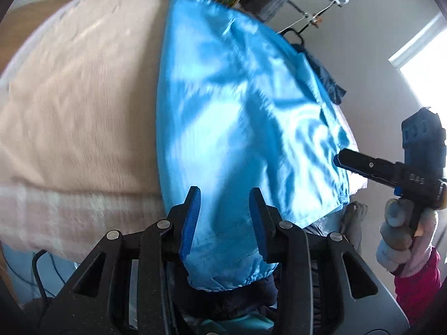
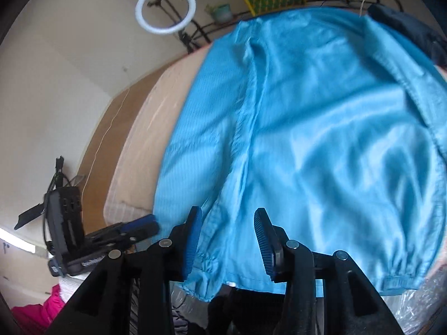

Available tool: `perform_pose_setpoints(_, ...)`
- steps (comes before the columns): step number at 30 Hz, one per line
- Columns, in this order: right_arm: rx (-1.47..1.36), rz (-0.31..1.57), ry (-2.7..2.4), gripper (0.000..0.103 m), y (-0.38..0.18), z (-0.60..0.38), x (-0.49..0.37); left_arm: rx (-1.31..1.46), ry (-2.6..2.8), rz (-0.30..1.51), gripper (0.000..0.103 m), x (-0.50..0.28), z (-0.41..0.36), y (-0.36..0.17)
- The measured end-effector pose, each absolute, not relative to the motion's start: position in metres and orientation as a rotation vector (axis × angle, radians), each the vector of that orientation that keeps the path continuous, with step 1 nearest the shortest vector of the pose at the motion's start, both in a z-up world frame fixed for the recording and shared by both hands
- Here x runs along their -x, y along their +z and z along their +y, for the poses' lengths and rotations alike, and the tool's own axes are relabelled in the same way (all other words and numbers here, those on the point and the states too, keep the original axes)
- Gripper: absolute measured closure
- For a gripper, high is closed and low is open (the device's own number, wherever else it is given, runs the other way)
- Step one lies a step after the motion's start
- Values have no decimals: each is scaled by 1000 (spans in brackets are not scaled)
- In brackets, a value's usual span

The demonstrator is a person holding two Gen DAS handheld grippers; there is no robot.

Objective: Fold large clothes

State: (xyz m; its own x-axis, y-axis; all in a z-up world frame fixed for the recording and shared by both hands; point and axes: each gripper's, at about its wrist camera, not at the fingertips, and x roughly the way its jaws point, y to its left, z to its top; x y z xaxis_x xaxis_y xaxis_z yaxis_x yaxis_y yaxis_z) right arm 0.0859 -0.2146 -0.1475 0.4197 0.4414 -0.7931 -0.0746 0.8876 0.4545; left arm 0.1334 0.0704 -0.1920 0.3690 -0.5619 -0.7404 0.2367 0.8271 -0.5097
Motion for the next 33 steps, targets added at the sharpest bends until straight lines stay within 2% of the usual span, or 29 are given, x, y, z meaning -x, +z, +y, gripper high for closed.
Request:
perform_pose_setpoints(5,-372,1024,217,51,-133,-254,-75,313,-545,1023,68,-139,58,-161)
perform_pose_setpoints(13,-313,912,-9,51,-118,-350,-72,204,-556,963,65,-148,10,-110)
perform_pose_setpoints(19,-336,926,-147,51,-125,-454,-84,160,-559,934,65,-163,-35,-85)
perform_pose_setpoints(26,-368,992,-230,44,-163,-545,-93,221,-548,994,64,-184,-88,-107)
perform_pose_setpoints(33,-454,1047,-188,44,-205,-576,-110,152,-542,1047,64,-202,-137,-131)
